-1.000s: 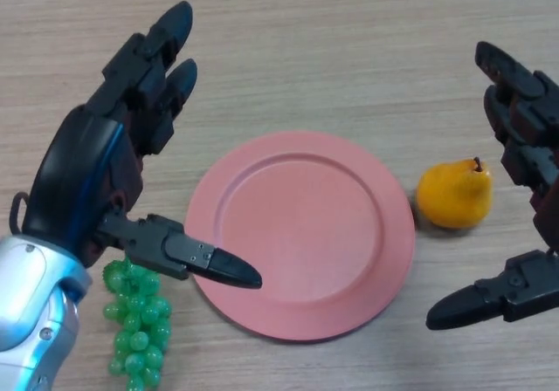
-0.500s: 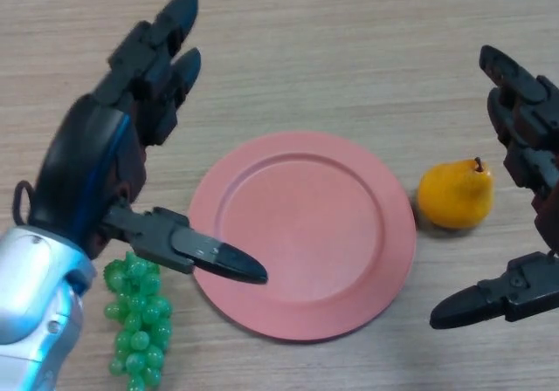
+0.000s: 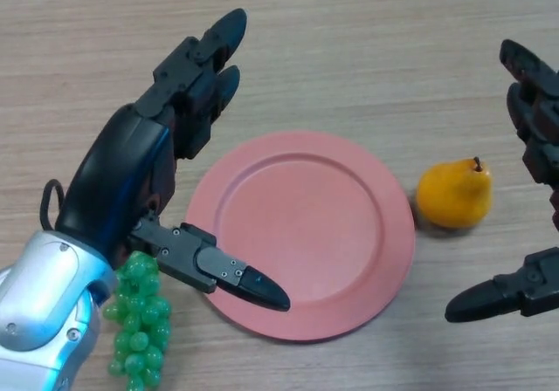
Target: Pick up the yellow pear and place it on the plate
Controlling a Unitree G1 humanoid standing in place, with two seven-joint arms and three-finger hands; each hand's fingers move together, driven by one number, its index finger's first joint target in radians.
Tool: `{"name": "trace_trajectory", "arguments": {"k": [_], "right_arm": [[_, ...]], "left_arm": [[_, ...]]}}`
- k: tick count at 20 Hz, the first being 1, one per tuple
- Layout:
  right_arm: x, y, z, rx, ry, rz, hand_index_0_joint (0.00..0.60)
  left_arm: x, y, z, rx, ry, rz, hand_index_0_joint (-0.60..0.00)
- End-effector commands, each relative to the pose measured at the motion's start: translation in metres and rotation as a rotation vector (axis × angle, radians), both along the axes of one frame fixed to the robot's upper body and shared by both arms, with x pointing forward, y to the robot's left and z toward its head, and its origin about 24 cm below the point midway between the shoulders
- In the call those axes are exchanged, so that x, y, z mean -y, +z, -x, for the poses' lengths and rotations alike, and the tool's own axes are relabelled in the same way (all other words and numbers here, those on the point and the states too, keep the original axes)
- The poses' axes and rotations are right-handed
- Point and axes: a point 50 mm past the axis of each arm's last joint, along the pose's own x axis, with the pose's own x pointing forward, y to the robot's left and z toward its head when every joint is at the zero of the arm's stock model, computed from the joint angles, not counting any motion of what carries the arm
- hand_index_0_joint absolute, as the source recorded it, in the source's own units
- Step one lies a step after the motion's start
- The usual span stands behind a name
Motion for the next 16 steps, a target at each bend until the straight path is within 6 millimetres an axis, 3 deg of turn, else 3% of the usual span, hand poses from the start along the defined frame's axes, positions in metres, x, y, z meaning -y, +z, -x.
{"name": "trace_trajectory", "arguments": {"k": [1, 6, 10, 16], "right_arm": [[0.014, 0.029, 0.004, 0.271, -0.026, 0.094, 0.000], [0.044, 0.003, -0.026, 0.336, -0.109, 0.177, 0.000], [0.056, -0.019, -0.054, 0.317, -0.136, 0.214, 0.000], [0.065, -0.036, -0.089, 0.250, -0.163, 0.183, 0.000]], "left_arm": [[-0.007, 0.027, 0.012, 0.228, 0.017, -0.033, 0.000], [-0.016, 0.020, 0.007, 0.225, 0.062, 0.006, 0.000], [-0.021, 0.006, 0.002, 0.202, 0.108, 0.043, 0.000], [-0.028, 0.008, 0.001, 0.228, 0.166, 0.081, 0.000]]}}
